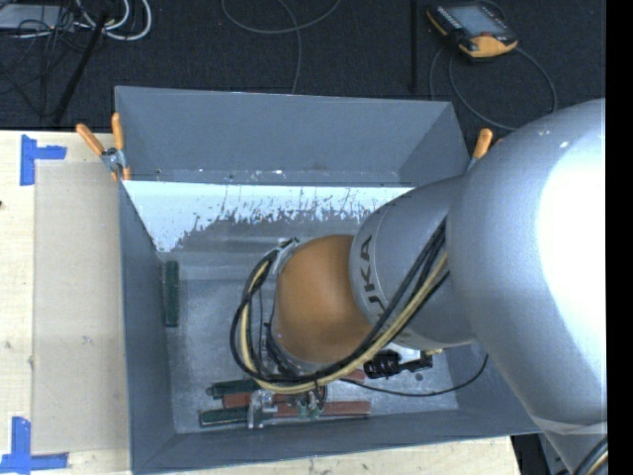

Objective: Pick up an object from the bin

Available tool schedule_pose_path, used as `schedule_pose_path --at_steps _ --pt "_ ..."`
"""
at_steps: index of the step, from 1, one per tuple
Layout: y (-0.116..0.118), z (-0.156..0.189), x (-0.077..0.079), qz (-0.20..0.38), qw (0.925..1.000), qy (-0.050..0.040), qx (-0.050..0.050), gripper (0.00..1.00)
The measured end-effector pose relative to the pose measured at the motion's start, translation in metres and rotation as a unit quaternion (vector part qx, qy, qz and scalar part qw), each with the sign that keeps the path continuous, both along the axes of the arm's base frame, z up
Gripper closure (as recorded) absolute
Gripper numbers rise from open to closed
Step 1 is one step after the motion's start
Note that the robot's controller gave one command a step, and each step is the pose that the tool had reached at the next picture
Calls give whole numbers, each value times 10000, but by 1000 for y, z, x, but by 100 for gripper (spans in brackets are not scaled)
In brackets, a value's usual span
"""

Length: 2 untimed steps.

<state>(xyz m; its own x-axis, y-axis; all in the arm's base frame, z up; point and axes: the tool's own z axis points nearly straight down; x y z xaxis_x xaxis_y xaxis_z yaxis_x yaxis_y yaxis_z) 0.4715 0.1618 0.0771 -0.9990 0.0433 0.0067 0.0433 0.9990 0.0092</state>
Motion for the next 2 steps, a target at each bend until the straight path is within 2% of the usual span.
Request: schedule_pose_path --at_steps 1,2 --pt "-1 1 4 -15 10000 -73 5 100" --pt "6 143 19 -14 10000 -32 -46 100"
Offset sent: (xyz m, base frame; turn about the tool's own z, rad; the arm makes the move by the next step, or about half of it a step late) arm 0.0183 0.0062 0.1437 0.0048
